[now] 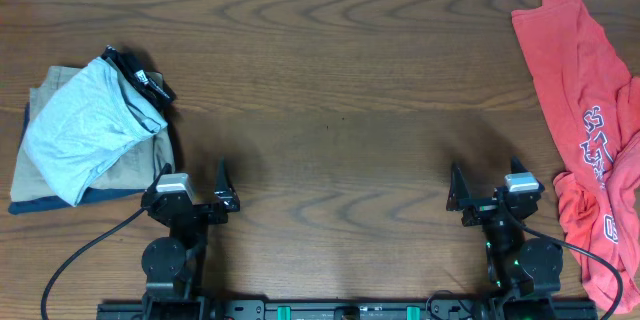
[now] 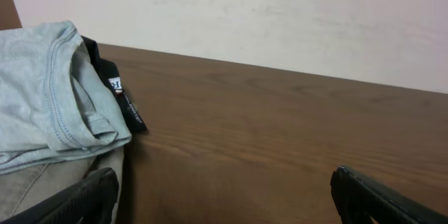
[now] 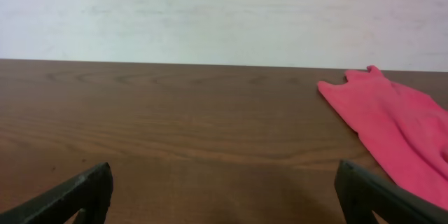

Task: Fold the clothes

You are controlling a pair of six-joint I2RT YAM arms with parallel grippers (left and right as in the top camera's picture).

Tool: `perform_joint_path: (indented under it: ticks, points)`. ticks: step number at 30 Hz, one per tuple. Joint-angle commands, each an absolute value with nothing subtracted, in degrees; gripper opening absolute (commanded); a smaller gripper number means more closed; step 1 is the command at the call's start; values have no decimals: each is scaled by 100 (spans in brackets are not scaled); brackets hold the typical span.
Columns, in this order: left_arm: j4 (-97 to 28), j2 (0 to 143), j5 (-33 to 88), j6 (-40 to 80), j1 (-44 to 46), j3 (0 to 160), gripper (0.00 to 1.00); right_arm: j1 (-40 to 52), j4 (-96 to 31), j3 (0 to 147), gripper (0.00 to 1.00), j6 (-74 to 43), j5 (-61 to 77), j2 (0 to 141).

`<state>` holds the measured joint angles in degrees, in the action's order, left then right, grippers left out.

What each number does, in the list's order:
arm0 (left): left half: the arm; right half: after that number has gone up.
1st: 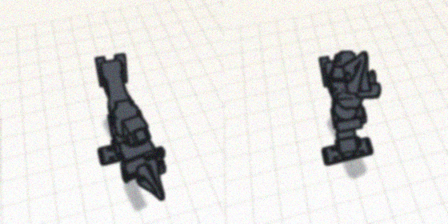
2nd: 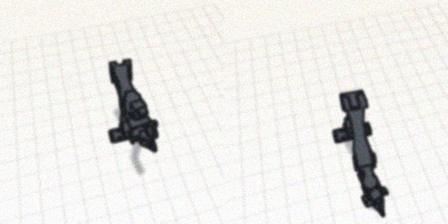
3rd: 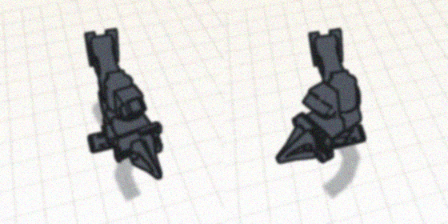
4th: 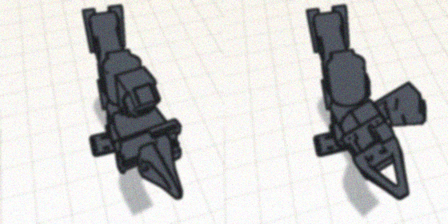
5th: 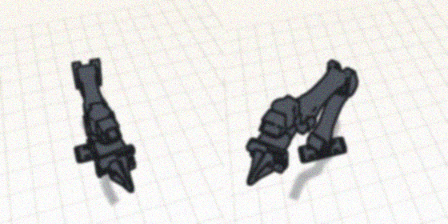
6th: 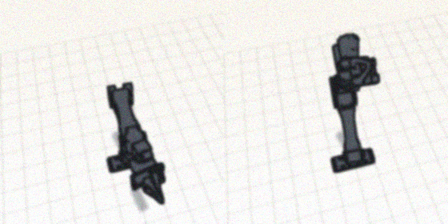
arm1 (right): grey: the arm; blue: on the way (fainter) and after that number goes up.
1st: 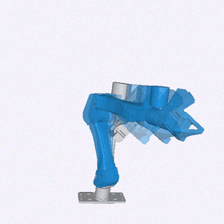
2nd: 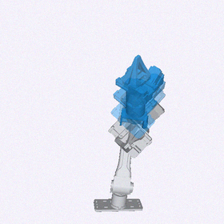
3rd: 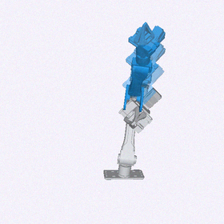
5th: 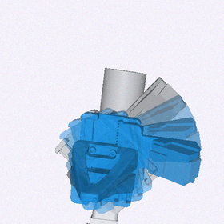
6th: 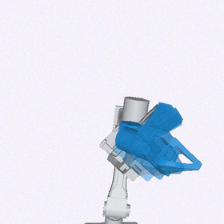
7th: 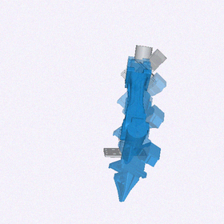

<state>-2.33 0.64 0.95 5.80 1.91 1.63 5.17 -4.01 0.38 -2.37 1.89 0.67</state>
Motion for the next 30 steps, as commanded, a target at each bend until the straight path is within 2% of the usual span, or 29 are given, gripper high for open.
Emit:
perform_joint_path:
  ticks: [1, 11, 21, 26, 30]
  points:
    - [-287, 86, -10, 657, 163, 23, 98, 596, -548, 113, 99, -316, 121, 58]
    - [-1660, 934, 261, 674, 167, 963, 98, 587, -1809, 1428, 99, -596, -283, 886]
    - [-3824, 2891, 593, 676, 167, 3164, 98, 255, -3371, 3437, 99, -593, -274, 3389]
    - [-4187, 3686, 1420, 779, 167, 3817, 98, 246, -3358, 3966, 99, -593, -165, 4106]
    - [-4200, 4032, 1417, 781, 167, 3861, 98, 84, -3179, 3964, 99, -666, -1111, 4504]
